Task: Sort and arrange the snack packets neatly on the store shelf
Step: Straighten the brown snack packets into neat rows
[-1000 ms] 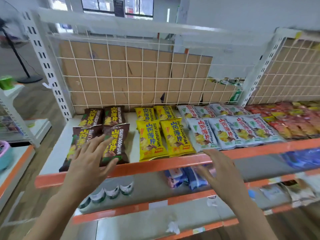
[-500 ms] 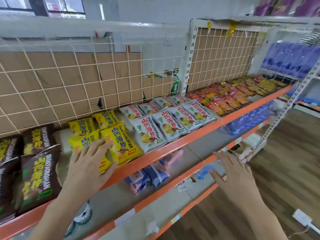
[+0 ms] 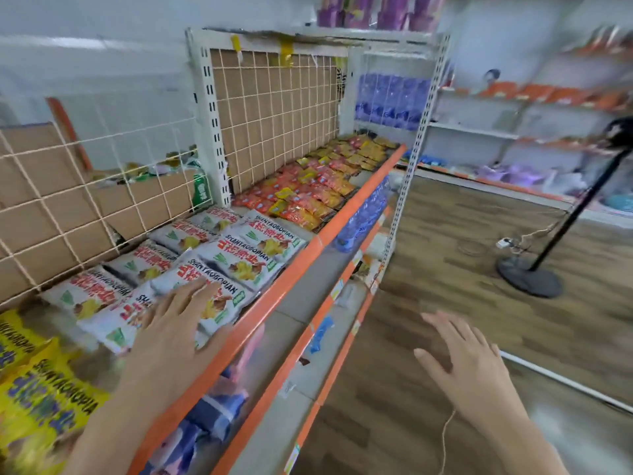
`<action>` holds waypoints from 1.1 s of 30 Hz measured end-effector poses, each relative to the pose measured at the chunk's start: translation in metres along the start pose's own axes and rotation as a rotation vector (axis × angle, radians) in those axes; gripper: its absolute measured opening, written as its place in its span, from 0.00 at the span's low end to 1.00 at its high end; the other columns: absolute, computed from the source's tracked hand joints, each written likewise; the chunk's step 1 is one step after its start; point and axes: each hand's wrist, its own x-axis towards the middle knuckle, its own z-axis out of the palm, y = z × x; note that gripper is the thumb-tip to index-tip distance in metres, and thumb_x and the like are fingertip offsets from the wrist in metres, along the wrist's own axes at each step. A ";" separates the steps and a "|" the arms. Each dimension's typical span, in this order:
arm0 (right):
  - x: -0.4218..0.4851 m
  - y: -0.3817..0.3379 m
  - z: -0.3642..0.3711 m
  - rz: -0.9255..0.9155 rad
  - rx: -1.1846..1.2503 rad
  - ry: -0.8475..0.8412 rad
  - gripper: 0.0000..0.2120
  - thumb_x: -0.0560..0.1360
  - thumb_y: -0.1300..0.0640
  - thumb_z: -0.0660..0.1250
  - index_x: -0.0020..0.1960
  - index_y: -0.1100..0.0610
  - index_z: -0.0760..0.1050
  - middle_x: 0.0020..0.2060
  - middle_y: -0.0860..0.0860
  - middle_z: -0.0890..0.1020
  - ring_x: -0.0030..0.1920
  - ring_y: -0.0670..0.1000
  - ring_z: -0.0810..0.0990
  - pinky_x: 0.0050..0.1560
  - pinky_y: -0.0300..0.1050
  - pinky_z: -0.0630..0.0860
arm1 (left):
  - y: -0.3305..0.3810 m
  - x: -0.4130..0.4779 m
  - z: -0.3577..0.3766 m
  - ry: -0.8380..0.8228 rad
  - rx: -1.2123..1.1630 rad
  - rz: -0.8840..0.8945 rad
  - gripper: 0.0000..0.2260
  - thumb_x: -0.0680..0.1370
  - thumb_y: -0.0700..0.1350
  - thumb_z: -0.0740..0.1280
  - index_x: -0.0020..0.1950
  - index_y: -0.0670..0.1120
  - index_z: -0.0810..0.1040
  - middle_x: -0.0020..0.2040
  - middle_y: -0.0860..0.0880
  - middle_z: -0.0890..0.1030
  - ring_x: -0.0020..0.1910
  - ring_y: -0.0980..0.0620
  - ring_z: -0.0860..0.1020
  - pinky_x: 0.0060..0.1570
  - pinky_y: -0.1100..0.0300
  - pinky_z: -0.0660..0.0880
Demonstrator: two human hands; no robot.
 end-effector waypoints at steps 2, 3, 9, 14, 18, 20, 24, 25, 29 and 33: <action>0.006 0.015 0.000 0.059 -0.012 0.013 0.22 0.71 0.41 0.64 0.62 0.49 0.74 0.60 0.49 0.77 0.58 0.55 0.78 0.54 0.54 0.72 | 0.012 0.020 0.013 -0.008 -0.024 0.049 0.28 0.72 0.62 0.53 0.66 0.49 0.73 0.66 0.48 0.74 0.62 0.41 0.73 0.60 0.41 0.67; 0.011 0.022 0.001 0.064 -0.021 0.020 0.24 0.70 0.39 0.60 0.61 0.49 0.75 0.59 0.49 0.78 0.56 0.55 0.79 0.53 0.53 0.73 | 0.019 0.030 0.019 -0.016 -0.042 0.067 0.28 0.72 0.62 0.54 0.66 0.48 0.73 0.65 0.47 0.74 0.62 0.41 0.73 0.59 0.40 0.68; 0.059 0.063 0.005 0.143 0.015 -0.038 0.24 0.72 0.46 0.69 0.66 0.46 0.70 0.66 0.46 0.72 0.65 0.51 0.71 0.63 0.51 0.65 | 0.055 0.092 0.053 -0.024 -0.053 0.133 0.27 0.71 0.60 0.54 0.66 0.50 0.72 0.65 0.48 0.74 0.61 0.42 0.74 0.57 0.42 0.70; 0.126 0.105 0.003 0.116 0.033 -0.040 0.24 0.73 0.46 0.67 0.68 0.46 0.68 0.67 0.45 0.70 0.67 0.51 0.68 0.64 0.49 0.63 | 0.099 0.150 0.079 0.033 -0.032 0.125 0.26 0.71 0.59 0.56 0.62 0.47 0.75 0.62 0.47 0.77 0.56 0.42 0.77 0.54 0.44 0.73; 0.182 0.141 -0.005 0.065 0.047 -0.029 0.24 0.73 0.47 0.67 0.68 0.47 0.68 0.67 0.45 0.70 0.67 0.51 0.68 0.64 0.48 0.62 | 0.136 0.190 0.100 0.049 -0.045 0.077 0.26 0.71 0.61 0.56 0.65 0.49 0.73 0.64 0.49 0.75 0.58 0.43 0.75 0.56 0.46 0.70; 0.209 0.158 -0.007 0.025 0.043 -0.032 0.24 0.74 0.46 0.66 0.68 0.46 0.67 0.67 0.45 0.70 0.67 0.51 0.68 0.63 0.48 0.62 | 0.150 0.206 0.111 0.057 -0.044 0.063 0.27 0.71 0.61 0.56 0.65 0.49 0.73 0.65 0.49 0.74 0.59 0.42 0.75 0.56 0.44 0.70; 0.255 0.186 -0.005 0.000 0.028 -0.069 0.24 0.75 0.45 0.62 0.70 0.45 0.63 0.69 0.44 0.67 0.68 0.50 0.65 0.64 0.47 0.60 | 0.173 0.235 0.130 0.050 -0.044 0.054 0.27 0.72 0.61 0.55 0.67 0.50 0.71 0.65 0.49 0.73 0.61 0.43 0.73 0.57 0.44 0.70; 0.265 0.190 -0.002 -0.005 0.035 -0.073 0.24 0.75 0.44 0.62 0.70 0.45 0.63 0.69 0.44 0.67 0.68 0.50 0.65 0.65 0.47 0.60 | 0.177 0.241 0.134 0.053 -0.054 0.051 0.26 0.72 0.61 0.55 0.67 0.51 0.70 0.65 0.49 0.73 0.62 0.43 0.72 0.58 0.43 0.70; 0.303 0.200 0.011 -0.033 0.049 -0.096 0.24 0.76 0.44 0.62 0.70 0.45 0.62 0.68 0.45 0.67 0.69 0.50 0.64 0.65 0.45 0.58 | 0.185 0.272 0.152 0.033 -0.015 0.013 0.26 0.72 0.61 0.55 0.65 0.50 0.72 0.64 0.48 0.74 0.60 0.41 0.73 0.57 0.42 0.70; 0.351 0.207 0.025 -0.037 0.045 -0.092 0.23 0.75 0.45 0.64 0.68 0.46 0.65 0.65 0.46 0.70 0.66 0.51 0.67 0.62 0.45 0.60 | 0.186 0.316 0.171 0.028 -0.021 -0.029 0.29 0.71 0.63 0.54 0.67 0.50 0.72 0.66 0.50 0.72 0.63 0.43 0.71 0.60 0.43 0.67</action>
